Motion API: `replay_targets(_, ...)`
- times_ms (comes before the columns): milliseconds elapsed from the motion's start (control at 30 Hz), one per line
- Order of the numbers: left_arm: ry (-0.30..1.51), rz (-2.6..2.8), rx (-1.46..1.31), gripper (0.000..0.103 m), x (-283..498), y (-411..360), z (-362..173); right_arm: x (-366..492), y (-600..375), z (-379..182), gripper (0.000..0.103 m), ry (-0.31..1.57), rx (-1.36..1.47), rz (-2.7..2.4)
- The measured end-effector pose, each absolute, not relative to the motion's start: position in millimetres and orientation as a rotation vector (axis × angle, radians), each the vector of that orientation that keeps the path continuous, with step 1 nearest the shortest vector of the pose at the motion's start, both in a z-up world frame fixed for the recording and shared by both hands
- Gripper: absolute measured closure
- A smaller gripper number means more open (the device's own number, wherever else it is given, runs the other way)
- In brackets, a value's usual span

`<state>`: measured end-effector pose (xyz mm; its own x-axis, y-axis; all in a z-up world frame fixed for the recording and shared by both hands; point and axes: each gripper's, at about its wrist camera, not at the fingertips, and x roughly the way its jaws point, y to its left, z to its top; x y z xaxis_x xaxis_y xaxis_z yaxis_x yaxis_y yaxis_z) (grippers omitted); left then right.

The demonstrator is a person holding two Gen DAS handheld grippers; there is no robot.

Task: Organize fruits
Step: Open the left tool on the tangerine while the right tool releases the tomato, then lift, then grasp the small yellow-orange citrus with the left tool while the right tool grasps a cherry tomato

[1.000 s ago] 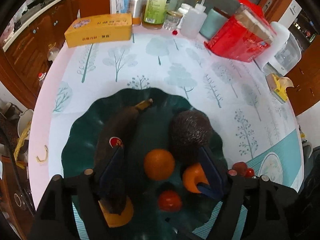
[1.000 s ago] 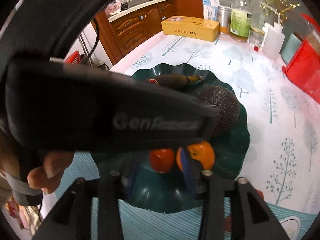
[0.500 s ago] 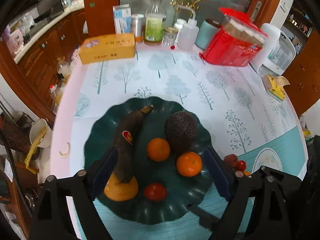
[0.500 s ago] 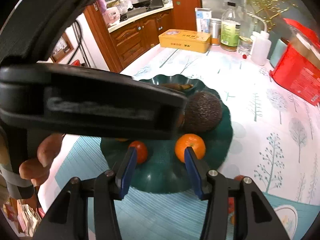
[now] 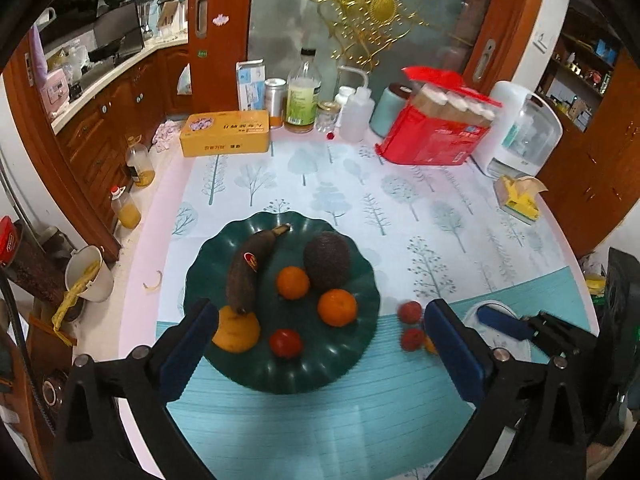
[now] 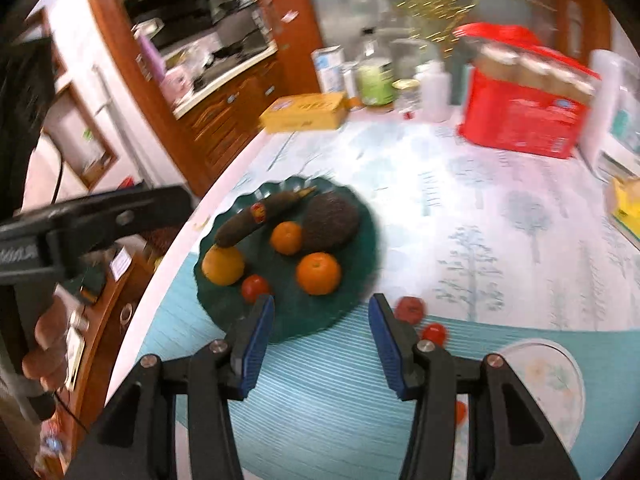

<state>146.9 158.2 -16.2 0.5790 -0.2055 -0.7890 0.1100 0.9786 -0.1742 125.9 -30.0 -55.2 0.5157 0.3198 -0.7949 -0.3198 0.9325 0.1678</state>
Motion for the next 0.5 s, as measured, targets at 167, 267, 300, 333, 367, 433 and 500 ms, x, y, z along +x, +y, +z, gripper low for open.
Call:
replay_targets(167,0.907,-0.203,-0.086,0.001,125,142,-2,107,-58,-38,0.053,0.920,-0.067,0.278)
replay_targets(267,0.894,-0.218,-0.081,0.001,116,132,2,93,-74,-29,0.051,0.888,-0.118,0.200)
replay_targets(300,0.890,-0.219,-0.074,0.001,113,127,3,89,-79,-28,0.050,0.882,-0.122,0.191)
replay_targets(333,0.888,-0.221,-0.067,0.001,112,122,3,87,-84,-27,0.050,0.878,-0.124,0.185)
replay_targets(367,0.887,-0.223,-0.063,0.001,110,118,4,84,-89,-26,0.050,0.877,-0.125,0.176)
replay_targets(433,0.888,-0.235,-0.060,0.001,109,108,3,80,-99,-25,0.050,0.876,-0.121,0.166)
replay_targets(500,0.891,-0.252,-0.057,0.001,110,99,1,76,-109,-26,0.050,0.875,-0.121,0.148)
